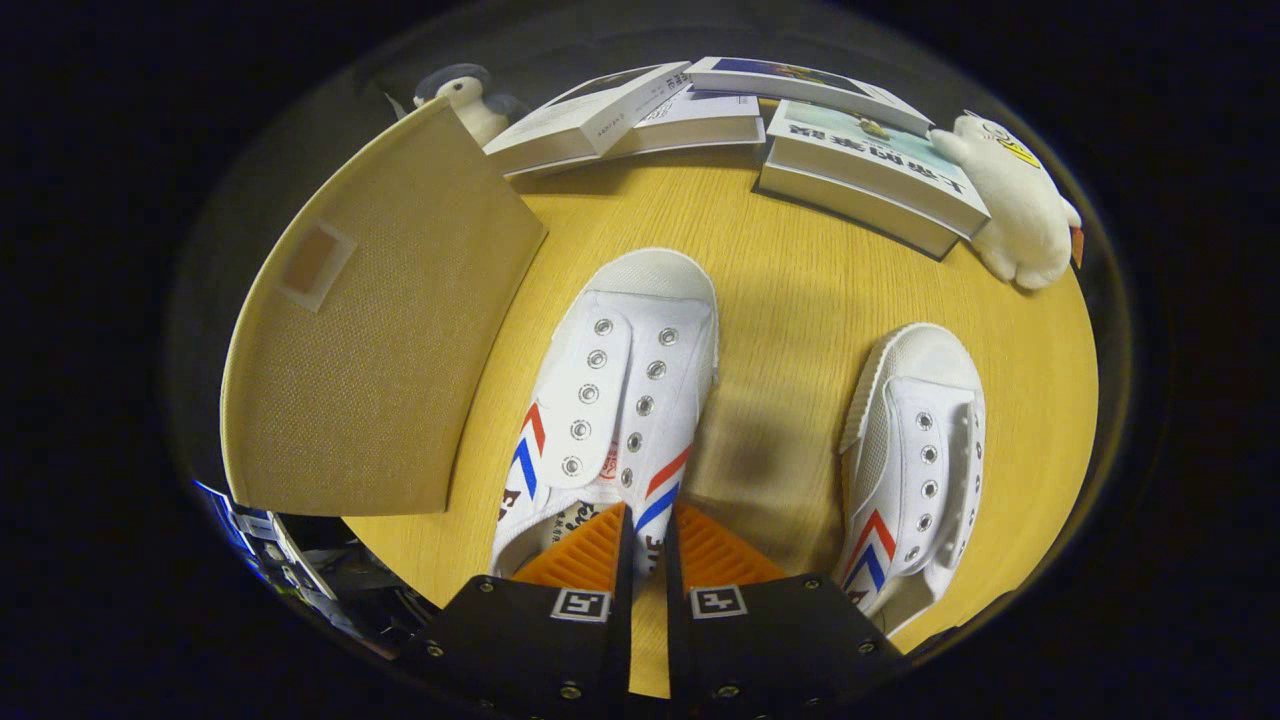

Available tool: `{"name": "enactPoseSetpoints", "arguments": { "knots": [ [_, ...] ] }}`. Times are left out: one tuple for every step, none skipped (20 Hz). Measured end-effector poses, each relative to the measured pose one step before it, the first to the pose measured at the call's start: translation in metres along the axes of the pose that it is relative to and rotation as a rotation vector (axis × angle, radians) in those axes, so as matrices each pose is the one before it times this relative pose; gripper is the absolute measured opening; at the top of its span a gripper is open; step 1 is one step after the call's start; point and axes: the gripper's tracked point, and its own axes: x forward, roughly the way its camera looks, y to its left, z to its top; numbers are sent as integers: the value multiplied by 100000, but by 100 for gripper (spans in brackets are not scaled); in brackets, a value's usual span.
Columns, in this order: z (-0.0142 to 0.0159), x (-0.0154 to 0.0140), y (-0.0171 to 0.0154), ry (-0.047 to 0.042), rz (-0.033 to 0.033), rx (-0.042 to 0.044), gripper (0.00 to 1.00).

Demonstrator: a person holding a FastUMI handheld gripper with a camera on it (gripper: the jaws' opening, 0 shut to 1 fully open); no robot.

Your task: Open the storage box then place both shoes into the box .Put the left shoe in first, then the right shoe, with the right side of both shoes facing outward in a uniform manner.

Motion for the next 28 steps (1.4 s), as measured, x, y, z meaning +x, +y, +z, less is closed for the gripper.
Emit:
{"name": "enactPoseSetpoints", "arguments": {
  "knots": [
    [23, 365, 318, -104, 877, 190, 0],
    [-35, -365, -19, -47, 1614, 1242, 0],
    [45, -73, 72, -130, 2041, 3054, 0],
    [58, -273, 247, 659, 3265, 4705, 0],
    [198, -354, 173, 133, 3460, 4853, 0],
    [223, -372, 79, 454, 2325, 2123, 0],
    [97, -382, -49, 668, 604, 748, 0],
    [-6, -297, -9, 510, 435, -391, 0],
    [-60, -304, 72, 572, 484, -641, 0],
    [-128, -382, 98, 642, 611, -87, 0],
    [-195, -430, 285, 329, 1188, 706, 0],
    [-17, -405, 301, -6, 1207, 647, 0],
    [-25, -478, 372, -292, 1340, 486, 0],
    [98, -645, 372, -264, 929, 349, 0],
    [61, -756, 415, -233, 585, 152, 0],
    [166, -948, 532, -596, 526, -135, 0],
    [334, -838, 506, -1028, 565, -443, 0],
    [327, -1126, 589, -1004, 491, -612, 0],
    [386, -1026, 587, -990, 424, -403, 0],
    [408, -1065, 565, -1336, 23, -510, 0],
    [589, -1116, 647, -1692, -50, -1533, 0],
    [533, -970, 639, -1783, 41, -1640, 0],
    [664, -1014, 769, -1901, 565, -1173, 0],
    [603, -773, 807, -1489, 1146, -694, 0],
    [655, -804, 1058, -1523, 1890, -370, 0],
    [748, -750, 1212, -2005, 2417, -699, 0],
    [706, -585, 1134, -1617, 1953, -903, 0],
    [576, -400, 938, -1154, 1553, -1299, 0]
  ]
}}
